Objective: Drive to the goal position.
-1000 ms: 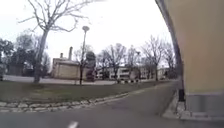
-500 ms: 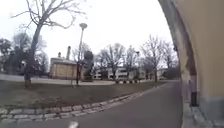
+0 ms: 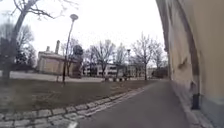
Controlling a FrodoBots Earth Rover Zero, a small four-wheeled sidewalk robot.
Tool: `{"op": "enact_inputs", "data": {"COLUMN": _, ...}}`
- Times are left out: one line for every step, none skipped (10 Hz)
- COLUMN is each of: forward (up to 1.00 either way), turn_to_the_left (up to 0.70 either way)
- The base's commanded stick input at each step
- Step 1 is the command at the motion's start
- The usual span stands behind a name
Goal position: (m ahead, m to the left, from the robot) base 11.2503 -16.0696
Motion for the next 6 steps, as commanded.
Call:
{"op": "enact_inputs", "data": {"forward": 1.0, "turn_to_the_left": -0.4}}
{"op": "enact_inputs", "data": {"forward": 1.0, "turn_to_the_left": -0.4}}
{"op": "enact_inputs", "data": {"forward": 1.0, "turn_to_the_left": -0.4}}
{"op": "enact_inputs", "data": {"forward": 1.0, "turn_to_the_left": -0.4}}
{"op": "enact_inputs", "data": {"forward": 1.0, "turn_to_the_left": -0.4}}
{"op": "enact_inputs", "data": {"forward": 1.0, "turn_to_the_left": -0.4}}
